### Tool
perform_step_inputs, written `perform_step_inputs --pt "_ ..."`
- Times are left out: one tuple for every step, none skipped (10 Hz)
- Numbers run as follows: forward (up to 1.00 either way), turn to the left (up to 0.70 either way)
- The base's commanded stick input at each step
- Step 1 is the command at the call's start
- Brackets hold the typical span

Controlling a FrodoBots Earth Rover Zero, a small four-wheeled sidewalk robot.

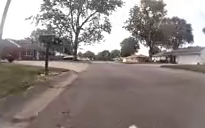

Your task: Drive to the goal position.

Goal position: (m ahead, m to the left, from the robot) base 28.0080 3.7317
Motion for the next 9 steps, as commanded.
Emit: perform_step_inputs --pt "1.00 -0.07" --pt "1.00 0.00" --pt "1.00 0.00" --pt "1.00 0.00" --pt "1.00 0.00" --pt "1.00 0.00" --pt "1.00 0.00" --pt "1.00 0.00" --pt "1.00 0.00"
